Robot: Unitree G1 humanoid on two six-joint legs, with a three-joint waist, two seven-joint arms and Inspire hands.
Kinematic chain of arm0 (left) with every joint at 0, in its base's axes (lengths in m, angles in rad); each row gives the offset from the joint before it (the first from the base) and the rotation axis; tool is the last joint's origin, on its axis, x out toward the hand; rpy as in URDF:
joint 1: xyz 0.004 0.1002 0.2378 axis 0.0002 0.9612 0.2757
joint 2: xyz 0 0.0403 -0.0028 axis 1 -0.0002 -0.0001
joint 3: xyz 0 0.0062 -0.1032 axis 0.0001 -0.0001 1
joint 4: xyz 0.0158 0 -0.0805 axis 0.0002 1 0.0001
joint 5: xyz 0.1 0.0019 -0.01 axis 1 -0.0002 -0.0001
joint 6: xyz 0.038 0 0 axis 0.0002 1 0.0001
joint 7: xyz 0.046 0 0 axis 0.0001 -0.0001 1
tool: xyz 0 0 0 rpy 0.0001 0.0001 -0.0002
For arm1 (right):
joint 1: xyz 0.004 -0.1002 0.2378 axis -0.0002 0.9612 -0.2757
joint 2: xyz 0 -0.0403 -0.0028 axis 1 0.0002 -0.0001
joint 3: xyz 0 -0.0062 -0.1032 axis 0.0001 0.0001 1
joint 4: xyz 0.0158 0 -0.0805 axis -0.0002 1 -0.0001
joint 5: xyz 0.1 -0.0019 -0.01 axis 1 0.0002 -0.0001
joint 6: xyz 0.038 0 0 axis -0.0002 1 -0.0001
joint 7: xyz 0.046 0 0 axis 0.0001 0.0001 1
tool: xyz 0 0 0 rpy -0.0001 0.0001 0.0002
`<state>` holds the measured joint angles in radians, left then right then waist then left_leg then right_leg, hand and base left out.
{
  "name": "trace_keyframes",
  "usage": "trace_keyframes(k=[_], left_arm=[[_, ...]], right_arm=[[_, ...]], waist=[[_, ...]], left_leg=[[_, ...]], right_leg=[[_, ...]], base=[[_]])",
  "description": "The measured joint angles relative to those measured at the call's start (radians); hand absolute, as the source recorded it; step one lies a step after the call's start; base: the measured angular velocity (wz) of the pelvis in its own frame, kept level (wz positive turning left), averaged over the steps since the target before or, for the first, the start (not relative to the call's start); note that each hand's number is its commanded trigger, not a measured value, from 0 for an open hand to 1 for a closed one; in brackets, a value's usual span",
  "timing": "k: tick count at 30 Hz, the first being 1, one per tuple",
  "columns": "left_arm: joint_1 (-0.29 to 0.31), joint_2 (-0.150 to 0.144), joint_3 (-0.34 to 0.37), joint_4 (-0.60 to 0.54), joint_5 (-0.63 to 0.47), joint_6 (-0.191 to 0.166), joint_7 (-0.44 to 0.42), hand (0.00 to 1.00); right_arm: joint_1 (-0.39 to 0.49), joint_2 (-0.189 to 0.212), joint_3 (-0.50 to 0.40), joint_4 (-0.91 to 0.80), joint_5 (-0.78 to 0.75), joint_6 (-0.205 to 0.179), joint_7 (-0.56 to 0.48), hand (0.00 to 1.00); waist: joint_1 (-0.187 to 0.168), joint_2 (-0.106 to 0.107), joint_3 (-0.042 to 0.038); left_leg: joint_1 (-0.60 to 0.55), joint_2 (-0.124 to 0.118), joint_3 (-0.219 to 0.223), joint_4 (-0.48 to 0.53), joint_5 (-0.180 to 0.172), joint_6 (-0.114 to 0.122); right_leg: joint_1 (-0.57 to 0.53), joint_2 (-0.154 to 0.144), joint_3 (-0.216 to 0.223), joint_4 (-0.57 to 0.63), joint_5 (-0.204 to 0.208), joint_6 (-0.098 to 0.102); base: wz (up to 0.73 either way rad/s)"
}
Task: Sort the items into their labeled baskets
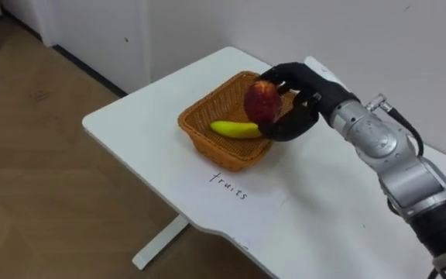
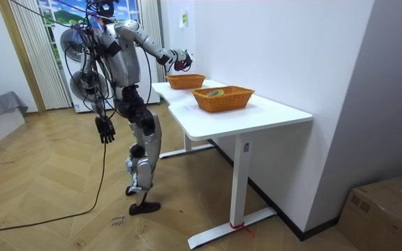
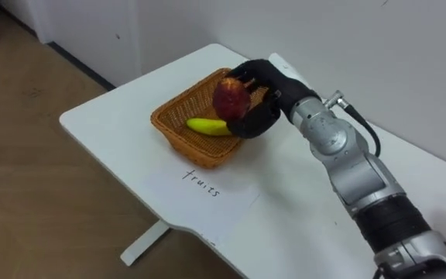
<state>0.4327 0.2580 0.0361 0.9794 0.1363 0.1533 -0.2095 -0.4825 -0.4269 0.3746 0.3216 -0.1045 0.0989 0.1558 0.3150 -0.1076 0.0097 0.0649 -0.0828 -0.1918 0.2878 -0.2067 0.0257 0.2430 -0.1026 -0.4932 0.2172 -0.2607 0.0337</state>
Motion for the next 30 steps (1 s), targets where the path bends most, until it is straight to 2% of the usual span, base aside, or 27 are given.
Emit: trace_keyframes(k=[5, 9, 14, 15, 16, 18, 25, 30], left_arm=[[0.005, 0.0, 0.0, 0.003, -0.001, 0.0, 0.001, 0.0], [0.008, 0.0, 0.0, 0.006, -0.001, 0.001, 0.001, 0.0], [0.011, 0.0, 0.0, 0.006, -0.004, 0.003, 0.003, 0.0], [0.012, 0.0, 0.0, 0.006, -0.004, 0.003, 0.003, 0.0], [0.015, 0.0, -0.001, 0.003, -0.005, 0.003, 0.005, 0.0], [0.019, 0.0, -0.001, 0.0, -0.004, 0.004, 0.005, 0.0], [0.02, 0.0, -0.001, -0.001, -0.003, 0.006, 0.005, 0.0], [0.02, -0.002, -0.001, -0.001, -0.001, 0.007, 0.009, 0.0]], right_arm=[[0.046, 0.001, 0.006, 0.003, -0.016, -0.001, 0.0, 1.0], [0.056, 0.002, 0.04, 0.014, -0.017, -0.001, 0.0, 1.0], [0.079, 0.002, 0.04, 0.017, -0.009, -0.001, 0.0, 1.0], [0.079, 0.003, 0.04, 0.019, -0.008, -0.001, 0.0, 0.82], [0.079, 0.003, 0.04, 0.02, -0.006, -0.001, 0.0, 0.52], [0.079, 0.003, 0.04, 0.02, -0.005, -0.001, -0.001, 0.0], [0.079, 0.003, 0.033, 0.028, -0.011, -0.001, -0.015, 0.0], [0.079, 0.0, 0.033, 0.028, -0.01, -0.004, -0.03, 0.0]], waist=[[0.022, 0.0, -0.0017], [0.024, 0.0, -0.0017], [0.045, 0.0, -0.0016], [0.045, 0.0, -0.0013], [0.045, 0.001, -0.0013], [0.045, 0.0, -0.0013], [0.03, 0.001, -0.0018], [0.017, 0.012, -0.0031]], left_leg=[[0.002, 0.001, -0.002, -0.002, 0.0, 0.0], [-0.001, 0.0, -0.003, 0.003, 0.0, 0.0], [0.0, 0.0, 0.001, 0.008, -0.001, 0.001], [-0.001, 0.0, 0.001, 0.01, -0.002, 0.002], [-0.001, 0.0, 0.002, 0.014, -0.003, 0.003], [-0.001, 0.0, 0.002, 0.014, -0.003, 0.004], [-0.002, -0.001, 0.005, 0.011, -0.004, 0.005], [0.0, -0.002, 0.005, 0.011, -0.005, 0.006]], right_leg=[[0.009, 0.0, 0.002, 0.003, 0.0, 0.0], [0.01, 0.001, 0.002, 0.004, 0.0, 0.0], [0.009, -0.002, 0.003, 0.001, 0.0, 0.0], [0.009, -0.002, 0.003, 0.0, -0.001, 0.001], [0.01, -0.002, 0.004, -0.006, -0.002, 0.002], [0.011, -0.002, 0.01, -0.012, -0.003, 0.002], [0.011, 0.0, 0.02, -0.012, -0.002, 0.002], [0.019, 0.005, 0.019, -0.011, -0.002, 0.003]], base=[[0.0], [0.0], [0.0], [0.04], [0.03], [0.0], [0.0], [0.0]])
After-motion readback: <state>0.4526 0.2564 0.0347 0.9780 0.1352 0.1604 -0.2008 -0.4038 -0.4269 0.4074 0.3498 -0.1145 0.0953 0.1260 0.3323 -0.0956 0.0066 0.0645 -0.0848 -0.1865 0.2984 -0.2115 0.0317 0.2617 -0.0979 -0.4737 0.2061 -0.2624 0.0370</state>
